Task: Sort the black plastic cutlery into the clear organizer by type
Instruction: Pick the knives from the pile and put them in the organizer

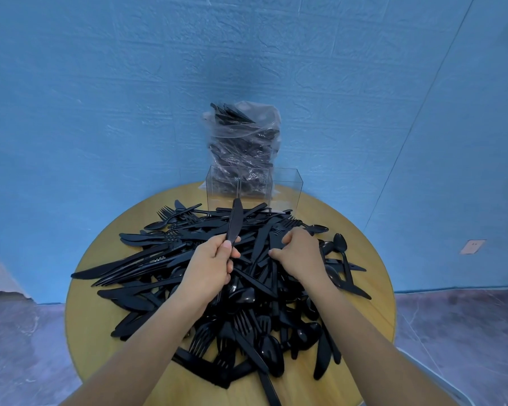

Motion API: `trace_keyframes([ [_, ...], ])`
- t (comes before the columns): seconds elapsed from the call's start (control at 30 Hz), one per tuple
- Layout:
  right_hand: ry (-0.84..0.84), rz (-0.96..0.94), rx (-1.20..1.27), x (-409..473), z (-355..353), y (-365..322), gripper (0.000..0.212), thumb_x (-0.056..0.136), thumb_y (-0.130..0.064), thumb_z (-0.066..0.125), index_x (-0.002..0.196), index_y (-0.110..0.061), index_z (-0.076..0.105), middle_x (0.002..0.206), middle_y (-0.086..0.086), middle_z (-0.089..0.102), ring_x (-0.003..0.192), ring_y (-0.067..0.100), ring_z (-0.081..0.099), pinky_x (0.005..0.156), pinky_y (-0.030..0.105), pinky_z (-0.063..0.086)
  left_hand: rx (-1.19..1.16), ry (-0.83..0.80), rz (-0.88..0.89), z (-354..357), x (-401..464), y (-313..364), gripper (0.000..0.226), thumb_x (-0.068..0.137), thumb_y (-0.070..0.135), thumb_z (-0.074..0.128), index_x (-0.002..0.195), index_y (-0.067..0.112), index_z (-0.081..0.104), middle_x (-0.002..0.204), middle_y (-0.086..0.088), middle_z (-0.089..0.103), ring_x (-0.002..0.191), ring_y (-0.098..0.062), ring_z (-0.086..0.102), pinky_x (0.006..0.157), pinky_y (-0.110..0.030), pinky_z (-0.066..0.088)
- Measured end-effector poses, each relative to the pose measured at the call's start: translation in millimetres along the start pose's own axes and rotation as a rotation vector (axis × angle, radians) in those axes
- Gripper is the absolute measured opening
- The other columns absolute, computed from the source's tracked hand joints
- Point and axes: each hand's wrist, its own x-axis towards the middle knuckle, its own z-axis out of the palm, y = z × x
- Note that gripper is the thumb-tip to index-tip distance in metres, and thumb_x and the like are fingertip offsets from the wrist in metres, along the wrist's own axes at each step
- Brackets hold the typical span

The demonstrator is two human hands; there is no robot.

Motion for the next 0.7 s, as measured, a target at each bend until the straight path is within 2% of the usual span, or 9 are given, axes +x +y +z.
trace_keyframes([
  [0.1,0.001,0.080,0.178,4.6,-0.5,-2.4,0.023,0.082,-0.013,0.071,0.099,-0.006,0.056,0.097,0.010,0.062,0.087,0.022,0.060,0.072,0.030,0.048,0.016,0.002,-0.002,-4.3,1.2,-1.5,0.026,0.102,0.014,0.033,0.093,0.020,0.057,0.075,-0.002,0.049,0.056,-0.009,0.038,0.050,-0.023,0.032],
  [0.17,0.001,0.120,0.325,6.4,0.0,-6.3,0.021,0.083,-0.009,0.069,0.100,-0.005,0.058,0.088,0.009,0.062,0.072,0.018,0.060,0.068,0.031,0.054,0.015,0.006,-0.001,-6.9,2.1,-2.2,0.027,0.102,0.014,0.033,0.092,0.020,0.057,0.074,-0.002,0.049,0.056,-0.009,0.037,0.050,-0.023,0.031],
  [0.23,-0.017,0.132,0.369,9.5,2.4,-10.3,0.017,0.085,-0.005,0.066,0.101,-0.002,0.060,0.075,0.006,0.058,0.057,0.012,0.054,0.055,0.023,0.050,0.009,0.010,0.000,-8.8,2.8,-2.3,0.027,0.102,0.012,0.033,0.093,0.021,0.056,0.075,0.000,0.050,0.055,-0.008,0.038,0.049,-0.022,0.031],
  [0.27,-0.013,0.119,0.349,9.8,3.6,-14.2,0.013,0.085,-0.004,0.065,0.096,0.000,0.061,0.069,0.005,0.055,0.053,0.012,0.052,0.053,0.023,0.049,0.007,0.010,0.000,-9.4,3.1,-2.3,0.027,0.102,0.012,0.033,0.093,0.021,0.056,0.075,0.000,0.050,0.054,-0.007,0.038,0.049,-0.021,0.031],
  [0.3,-0.013,0.123,0.320,13.9,7.5,-14.8,0.026,0.085,-0.004,0.064,0.101,0.012,0.054,0.064,0.007,0.052,0.051,0.015,0.050,0.055,0.026,0.048,0.005,0.011,0.000,-9.9,3.4,-2.3,0.027,0.102,0.012,0.033,0.093,0.021,0.056,0.075,0.000,0.050,0.054,-0.007,0.038,0.048,-0.021,0.031],
  [0.33,-0.020,0.095,0.267,15.8,10.1,-18.6,0.012,0.084,-0.007,0.065,0.074,-0.006,0.058,0.061,0.009,0.050,0.051,0.019,0.047,0.055,0.029,0.046,0.005,0.012,-0.001,-10.3,3.7,-2.3,0.027,0.102,0.012,0.033,0.093,0.021,0.056,0.075,0.000,0.050,0.054,-0.007,0.038,0.048,-0.020,0.031],
  [0.37,-0.022,0.091,0.216,18.8,14.1,-20.5,0.036,0.083,-0.011,0.067,0.070,-0.015,0.034,0.060,0.010,0.046,0.052,0.020,0.044,0.053,0.029,0.041,0.005,0.014,-0.002,-10.6,4.0,-2.5,0.027,0.102,0.012,0.033,0.093,0.021,0.056,0.075,0.001,0.050,0.054,-0.007,0.038,0.048,-0.020,0.031],
  [0.5,-0.028,0.081,-0.038,26.0,26.5,-26.9,0.048,0.081,-0.027,0.072,0.061,-0.015,0.031,0.058,0.000,0.036,0.046,0.015,0.033,0.043,0.026,0.022,0.014,0.022,-0.004,-13.2,5.8,-4.7,0.027,0.102,0.013,0.033,0.092,0.020,0.057,0.076,0.000,0.051,0.054,-0.007,0.039,0.048,-0.020,0.032],
  [0.7,-0.073,0.157,0.011,36.4,27.1,-29.5,0.043,0.081,-0.013,0.067,0.060,-0.014,0.029,0.057,0.002,0.033,0.047,0.017,0.031,0.044,0.027,0.024,0.027,0.019,-0.014,-15.7,8.2,-7.2,0.026,0.102,0.014,0.033,0.092,0.016,0.056,0.076,-0.001,0.051,0.056,-0.008,0.038,0.050,-0.022,0.032],
])
